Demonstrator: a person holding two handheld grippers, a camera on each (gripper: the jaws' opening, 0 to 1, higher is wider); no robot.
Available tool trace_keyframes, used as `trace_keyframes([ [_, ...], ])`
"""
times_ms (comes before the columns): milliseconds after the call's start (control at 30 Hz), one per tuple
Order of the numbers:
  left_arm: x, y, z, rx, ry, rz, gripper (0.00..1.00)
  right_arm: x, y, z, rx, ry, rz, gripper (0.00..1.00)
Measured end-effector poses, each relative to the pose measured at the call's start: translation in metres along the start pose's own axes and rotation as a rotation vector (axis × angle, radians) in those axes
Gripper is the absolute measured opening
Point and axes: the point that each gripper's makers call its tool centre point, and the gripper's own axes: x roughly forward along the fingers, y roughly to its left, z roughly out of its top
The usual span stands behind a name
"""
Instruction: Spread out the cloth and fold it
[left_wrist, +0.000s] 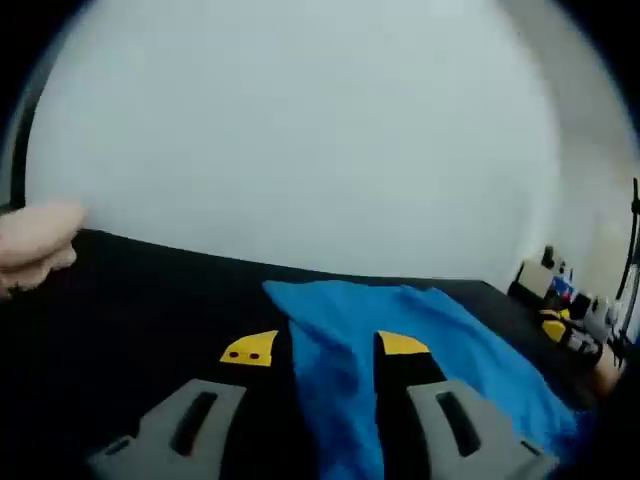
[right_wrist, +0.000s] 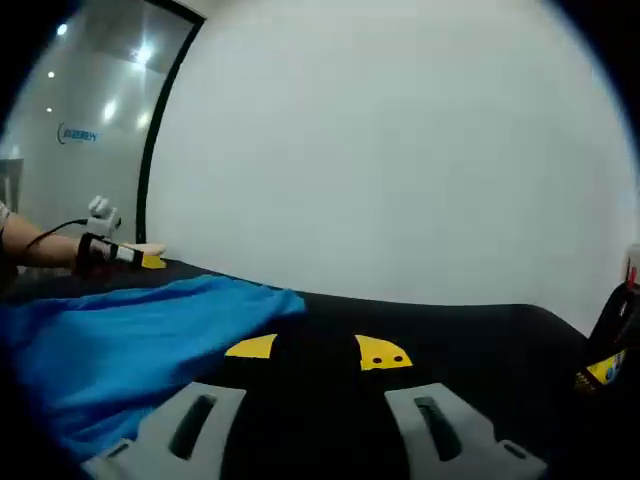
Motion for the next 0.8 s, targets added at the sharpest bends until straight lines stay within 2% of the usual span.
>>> trace_keyframes([
  [67,0.018,-0.007,0.000,-0.158,-0.007,-0.024,0.40,0.003,0.001,0.002,-0.038,-0.003,0.001,0.26],
  [100,0.024,-0.003,-0.005,-0.160,0.005,0.010,0.40,0.007,-0.001,0.001,-0.058,0.007,-0.001,0.26],
  [133,0.030,0.003,-0.009,-0.141,0.019,0.047,0.40,0.010,-0.001,0.000,-0.081,0.015,-0.004,0.26],
  [167,0.037,0.004,-0.012,-0.051,0.019,0.068,0.39,0.014,-0.006,0.000,-0.082,0.015,0.002,0.26],
  [200,0.043,0.007,-0.016,-0.011,0.033,0.088,0.39,0.017,-0.005,0.000,-0.082,0.009,0.012,0.26],
  [233,0.048,0.009,-0.026,-0.007,0.067,0.116,0.36,0.015,-0.003,0.000,-0.079,0.005,0.016,0.26],
  [267,0.052,0.010,-0.033,-0.001,0.082,0.114,0.30,0.017,-0.002,-0.001,-0.076,0.008,0.019,0.26],
  [300,0.052,0.012,-0.033,0.018,0.072,0.126,0.22,0.019,0.000,-0.002,-0.076,0.010,0.022,0.26],
  [333,0.052,0.017,-0.031,0.060,0.061,0.165,0.14,0.021,0.001,-0.003,-0.081,0.007,0.025,0.26],
  [400,0.048,0.020,-0.033,0.040,0.086,0.168,0.03,0.027,0.001,-0.006,-0.102,0.011,0.036,0.26],
  [433,0.046,0.019,-0.033,0.027,0.095,0.150,0.02,0.030,0.002,-0.008,-0.108,0.017,0.040,0.26],
  [533,0.033,0.032,-0.027,0.072,0.122,0.170,0.01,0.044,0.001,-0.014,-0.115,0.034,0.050,0.26],
  [600,0.025,0.042,-0.017,0.053,0.089,0.165,0.01,0.054,0.001,-0.014,-0.109,0.042,0.049,0.26],
  [667,0.020,0.053,-0.016,0.055,0.092,0.172,0.01,0.075,0.000,-0.018,-0.089,0.071,0.045,0.26],
  [700,0.019,0.058,-0.017,0.050,0.089,0.175,0.01,0.087,0.001,-0.026,-0.082,0.119,0.043,0.26],
  [767,0.018,0.062,-0.021,-0.009,0.077,0.154,0.01,0.103,0.008,-0.032,-0.072,0.152,0.030,0.24],
  [800,0.019,0.059,-0.024,-0.045,0.057,0.114,0.01,0.105,0.015,-0.034,-0.025,0.160,0.028,0.22],
])
